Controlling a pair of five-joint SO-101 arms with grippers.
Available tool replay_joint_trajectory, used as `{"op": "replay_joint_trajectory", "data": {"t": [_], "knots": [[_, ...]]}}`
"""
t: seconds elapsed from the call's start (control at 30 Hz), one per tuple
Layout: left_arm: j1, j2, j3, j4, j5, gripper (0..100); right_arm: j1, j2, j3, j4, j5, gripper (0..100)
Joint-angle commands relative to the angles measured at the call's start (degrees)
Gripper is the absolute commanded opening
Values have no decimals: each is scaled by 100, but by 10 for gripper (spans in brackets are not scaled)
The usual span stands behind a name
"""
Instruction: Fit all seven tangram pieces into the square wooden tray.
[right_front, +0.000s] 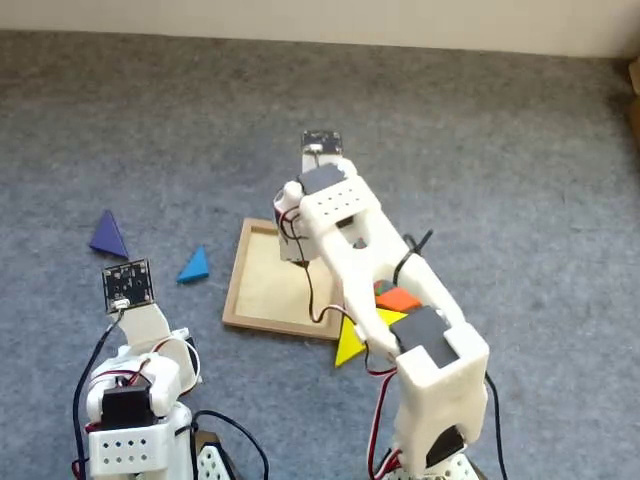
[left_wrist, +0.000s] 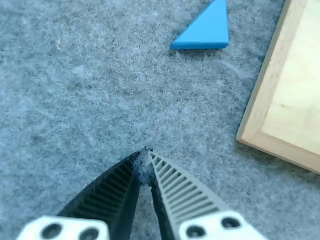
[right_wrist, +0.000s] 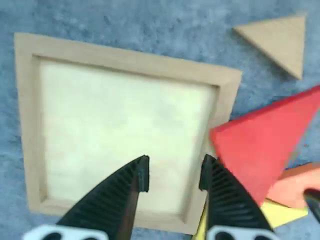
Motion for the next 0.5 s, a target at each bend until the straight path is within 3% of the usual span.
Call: {"op": "replay_joint_trajectory", "data": {"t": [0.0, 0.23, 0.47], "knots": [[66, -242, 110, 26, 44, 6, -207, -444, 268, -453, -229, 149], [66, -242, 110, 26, 44, 6, -154, -488, 532, -532, -167, 149], [75, -242, 110, 26, 35, 6, 347, -1587, 593, -259, 941, 146]]}}
